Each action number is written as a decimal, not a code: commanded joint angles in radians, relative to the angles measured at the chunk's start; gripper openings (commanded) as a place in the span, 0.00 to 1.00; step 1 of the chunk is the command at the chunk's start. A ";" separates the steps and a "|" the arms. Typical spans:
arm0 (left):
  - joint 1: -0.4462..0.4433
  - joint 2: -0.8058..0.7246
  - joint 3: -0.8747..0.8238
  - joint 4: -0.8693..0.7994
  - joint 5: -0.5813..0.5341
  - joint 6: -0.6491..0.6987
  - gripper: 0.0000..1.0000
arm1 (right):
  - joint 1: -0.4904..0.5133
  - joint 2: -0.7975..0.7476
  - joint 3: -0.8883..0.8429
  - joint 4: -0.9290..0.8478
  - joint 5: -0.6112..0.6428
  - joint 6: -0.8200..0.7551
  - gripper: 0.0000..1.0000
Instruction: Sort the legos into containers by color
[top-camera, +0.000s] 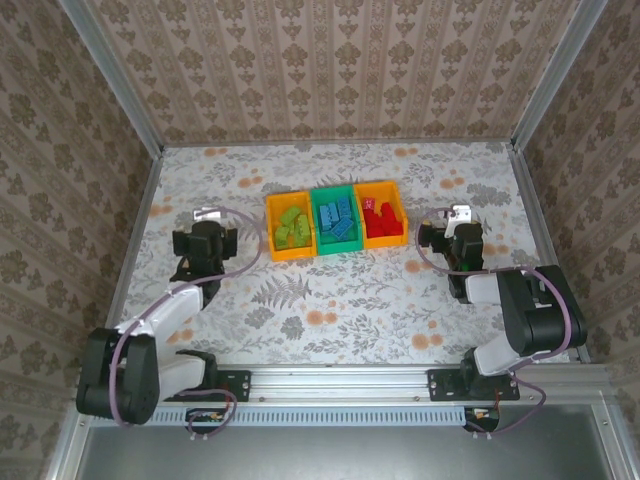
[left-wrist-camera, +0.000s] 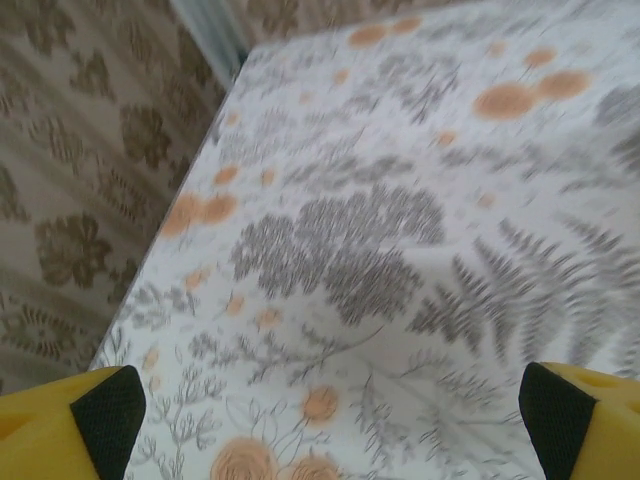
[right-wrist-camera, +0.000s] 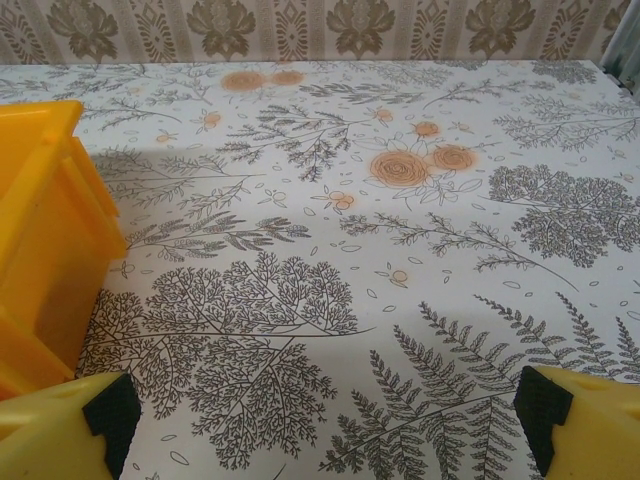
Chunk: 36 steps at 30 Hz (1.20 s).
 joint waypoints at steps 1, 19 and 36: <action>0.039 0.057 -0.010 0.196 0.069 0.042 1.00 | 0.002 0.001 0.012 0.011 -0.020 -0.011 1.00; 0.163 0.348 -0.080 0.612 0.276 0.013 1.00 | 0.002 0.001 0.012 0.009 -0.018 -0.010 1.00; 0.174 0.349 -0.076 0.609 0.299 0.008 1.00 | -0.002 0.001 0.016 0.005 -0.021 -0.008 1.00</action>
